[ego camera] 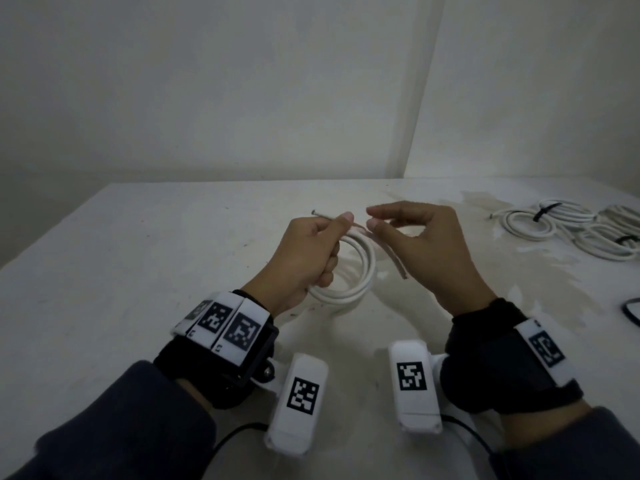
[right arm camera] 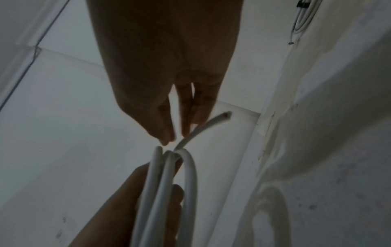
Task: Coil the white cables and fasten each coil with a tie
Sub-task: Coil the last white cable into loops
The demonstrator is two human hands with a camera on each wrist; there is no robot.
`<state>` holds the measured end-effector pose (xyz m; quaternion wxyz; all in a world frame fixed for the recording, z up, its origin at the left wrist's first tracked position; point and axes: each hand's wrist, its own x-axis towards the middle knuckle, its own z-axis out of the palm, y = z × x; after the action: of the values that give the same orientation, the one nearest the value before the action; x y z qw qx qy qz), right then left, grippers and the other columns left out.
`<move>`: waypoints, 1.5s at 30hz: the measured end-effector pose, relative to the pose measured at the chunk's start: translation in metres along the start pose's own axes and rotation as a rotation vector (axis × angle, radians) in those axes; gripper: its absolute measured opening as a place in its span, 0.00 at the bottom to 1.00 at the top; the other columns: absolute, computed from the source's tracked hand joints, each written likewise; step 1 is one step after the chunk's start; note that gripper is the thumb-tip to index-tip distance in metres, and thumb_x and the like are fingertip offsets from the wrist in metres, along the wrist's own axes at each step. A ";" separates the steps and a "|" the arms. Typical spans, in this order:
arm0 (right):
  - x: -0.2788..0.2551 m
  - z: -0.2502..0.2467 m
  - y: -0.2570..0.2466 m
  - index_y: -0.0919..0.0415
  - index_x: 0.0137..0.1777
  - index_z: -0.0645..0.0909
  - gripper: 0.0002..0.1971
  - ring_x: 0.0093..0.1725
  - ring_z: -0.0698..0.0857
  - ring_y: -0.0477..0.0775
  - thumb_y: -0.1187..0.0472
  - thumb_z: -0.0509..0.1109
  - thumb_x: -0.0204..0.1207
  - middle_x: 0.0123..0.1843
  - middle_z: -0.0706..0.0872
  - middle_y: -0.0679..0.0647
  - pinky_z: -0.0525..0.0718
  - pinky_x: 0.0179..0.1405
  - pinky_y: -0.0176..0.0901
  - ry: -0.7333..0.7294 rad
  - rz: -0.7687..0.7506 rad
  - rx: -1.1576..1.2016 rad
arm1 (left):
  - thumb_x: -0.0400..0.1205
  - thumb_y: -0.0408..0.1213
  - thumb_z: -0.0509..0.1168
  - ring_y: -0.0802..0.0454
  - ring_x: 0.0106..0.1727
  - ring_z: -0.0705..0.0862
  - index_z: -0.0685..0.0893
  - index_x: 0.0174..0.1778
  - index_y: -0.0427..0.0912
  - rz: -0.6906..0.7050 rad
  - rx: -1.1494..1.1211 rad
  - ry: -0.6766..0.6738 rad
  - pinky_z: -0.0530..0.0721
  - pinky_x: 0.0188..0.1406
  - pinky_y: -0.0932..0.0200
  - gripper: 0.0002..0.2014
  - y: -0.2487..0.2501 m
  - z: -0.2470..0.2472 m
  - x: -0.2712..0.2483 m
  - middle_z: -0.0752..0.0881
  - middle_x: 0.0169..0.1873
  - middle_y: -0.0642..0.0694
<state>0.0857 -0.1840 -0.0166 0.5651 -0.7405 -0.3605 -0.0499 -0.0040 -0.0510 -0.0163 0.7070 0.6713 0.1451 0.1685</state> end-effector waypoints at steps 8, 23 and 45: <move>-0.002 0.000 -0.004 0.57 0.39 0.90 0.06 0.36 0.89 0.58 0.62 0.74 0.76 0.35 0.92 0.51 0.85 0.38 0.47 -0.089 0.107 0.095 | 0.86 0.38 0.61 0.56 0.16 0.60 0.79 0.39 0.35 0.036 -0.003 0.086 0.61 0.13 0.68 0.12 -0.003 -0.003 0.002 0.65 0.16 0.53; -0.009 0.012 -0.013 0.67 0.44 0.88 0.09 0.41 0.89 0.50 0.62 0.77 0.69 0.42 0.92 0.58 0.87 0.45 0.39 -0.237 0.325 0.527 | 0.84 0.31 0.60 0.55 0.20 0.59 0.64 0.45 0.44 0.134 -0.230 0.385 0.59 0.14 0.66 0.10 -0.001 -0.009 0.007 0.66 0.19 0.50; -0.005 0.008 -0.004 0.67 0.53 0.87 0.08 0.33 0.90 0.54 0.71 0.74 0.74 0.36 0.91 0.60 0.88 0.35 0.41 0.061 0.351 0.543 | 0.82 0.27 0.56 0.48 0.33 0.88 0.76 0.49 0.35 -0.009 -0.507 -0.019 0.87 0.35 0.57 0.04 -0.003 -0.009 0.004 0.86 0.36 0.35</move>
<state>0.0766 -0.1794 -0.0186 0.7525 -0.6117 -0.2103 0.1242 -0.0046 -0.0415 -0.0194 0.8548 0.4737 0.0947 0.1899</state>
